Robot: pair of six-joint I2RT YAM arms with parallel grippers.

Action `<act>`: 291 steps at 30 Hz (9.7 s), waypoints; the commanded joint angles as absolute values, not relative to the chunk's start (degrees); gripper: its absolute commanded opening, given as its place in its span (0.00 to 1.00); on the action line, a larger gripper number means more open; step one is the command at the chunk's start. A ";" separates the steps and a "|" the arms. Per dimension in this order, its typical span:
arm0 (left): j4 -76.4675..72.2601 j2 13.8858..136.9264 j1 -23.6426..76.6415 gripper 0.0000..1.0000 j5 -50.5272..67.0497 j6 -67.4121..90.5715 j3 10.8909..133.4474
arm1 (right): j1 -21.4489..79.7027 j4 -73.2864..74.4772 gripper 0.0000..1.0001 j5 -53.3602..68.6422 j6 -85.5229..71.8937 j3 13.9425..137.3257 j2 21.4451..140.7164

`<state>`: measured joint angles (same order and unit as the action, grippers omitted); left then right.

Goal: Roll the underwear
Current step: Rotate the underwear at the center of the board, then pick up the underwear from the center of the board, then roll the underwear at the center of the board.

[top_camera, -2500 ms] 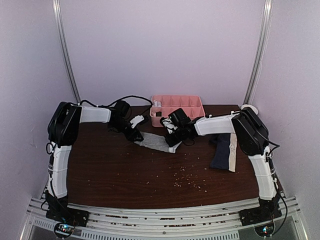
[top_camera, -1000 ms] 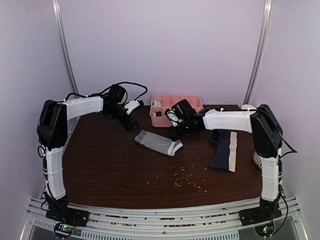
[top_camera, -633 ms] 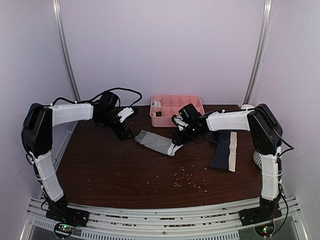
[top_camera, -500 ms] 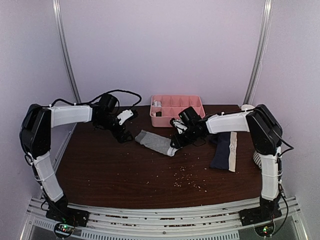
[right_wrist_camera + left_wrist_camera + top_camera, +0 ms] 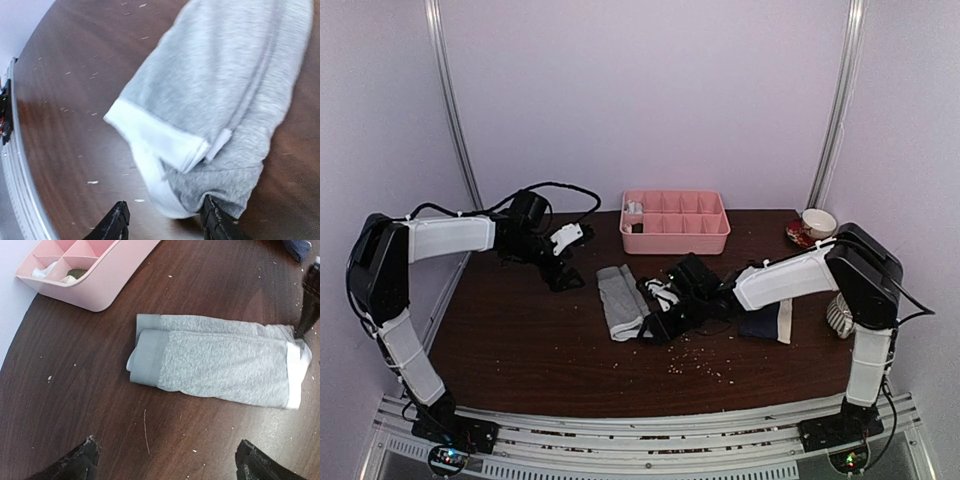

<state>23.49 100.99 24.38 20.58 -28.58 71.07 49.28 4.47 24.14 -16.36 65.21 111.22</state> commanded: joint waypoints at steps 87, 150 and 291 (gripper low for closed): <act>-6.22 58.46 35.91 0.82 36.20 -71.96 19.70 | 54.15 15.71 0.00 45.80 3.06 78.48 123.85; -38.04 97.37 52.83 0.38 -0.02 -71.08 23.94 | 49.76 12.26 0.00 49.77 -2.20 77.12 126.89; 5.79 74.73 39.51 0.76 17.91 -65.29 34.89 | 55.06 26.53 0.00 28.60 15.42 79.00 120.02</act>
